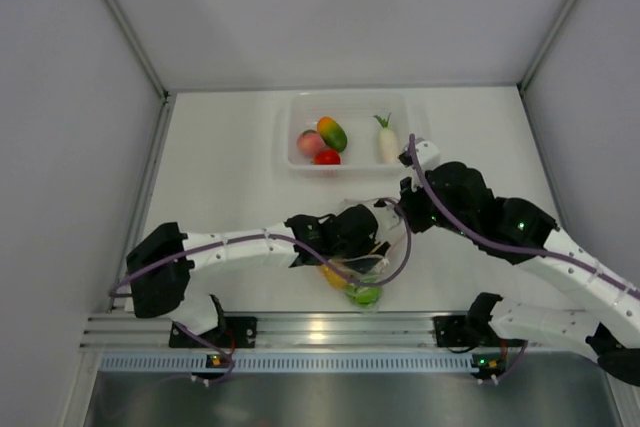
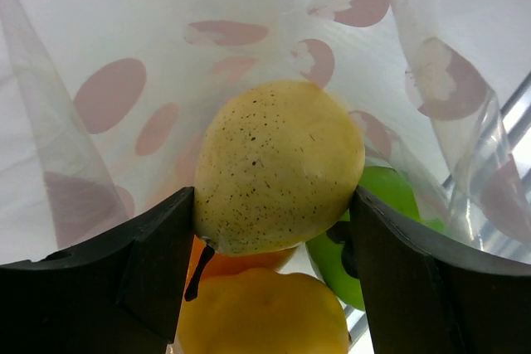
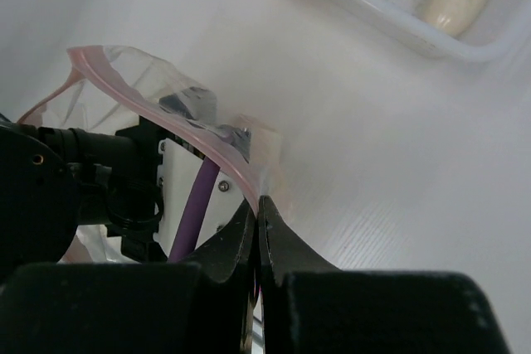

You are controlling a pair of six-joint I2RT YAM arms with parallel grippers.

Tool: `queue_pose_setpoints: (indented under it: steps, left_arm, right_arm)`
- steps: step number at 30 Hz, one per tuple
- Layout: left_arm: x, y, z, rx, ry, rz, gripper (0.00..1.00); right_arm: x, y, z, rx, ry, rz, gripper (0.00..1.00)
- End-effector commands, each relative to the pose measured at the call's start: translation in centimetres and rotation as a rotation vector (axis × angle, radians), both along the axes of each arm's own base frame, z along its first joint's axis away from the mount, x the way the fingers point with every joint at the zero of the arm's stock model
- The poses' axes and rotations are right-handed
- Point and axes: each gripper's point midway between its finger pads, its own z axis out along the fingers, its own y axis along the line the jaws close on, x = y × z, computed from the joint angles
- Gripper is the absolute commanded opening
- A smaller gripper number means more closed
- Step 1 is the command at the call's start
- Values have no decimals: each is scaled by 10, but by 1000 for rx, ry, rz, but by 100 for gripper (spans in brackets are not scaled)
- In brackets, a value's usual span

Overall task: Open the zip-top bag and remove the fake food
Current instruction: Pick up the fake fruit from the zipper food storage bag.

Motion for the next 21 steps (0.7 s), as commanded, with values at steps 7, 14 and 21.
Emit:
queue_pose_setpoints:
  steps: [7, 14, 21]
  left_arm:
    - [-14, -38, 86, -388, -60, -140, 0]
    - [-16, -30, 101, -430, -103, -162, 0]
    - [-34, -23, 88, -440, -65, -238, 0]
  right_arm:
    - [2, 26, 55, 181, -86, 35, 0]
    - [30, 4, 42, 51, -119, -148, 0]
    - [46, -3, 36, 8, -129, -217, 0]
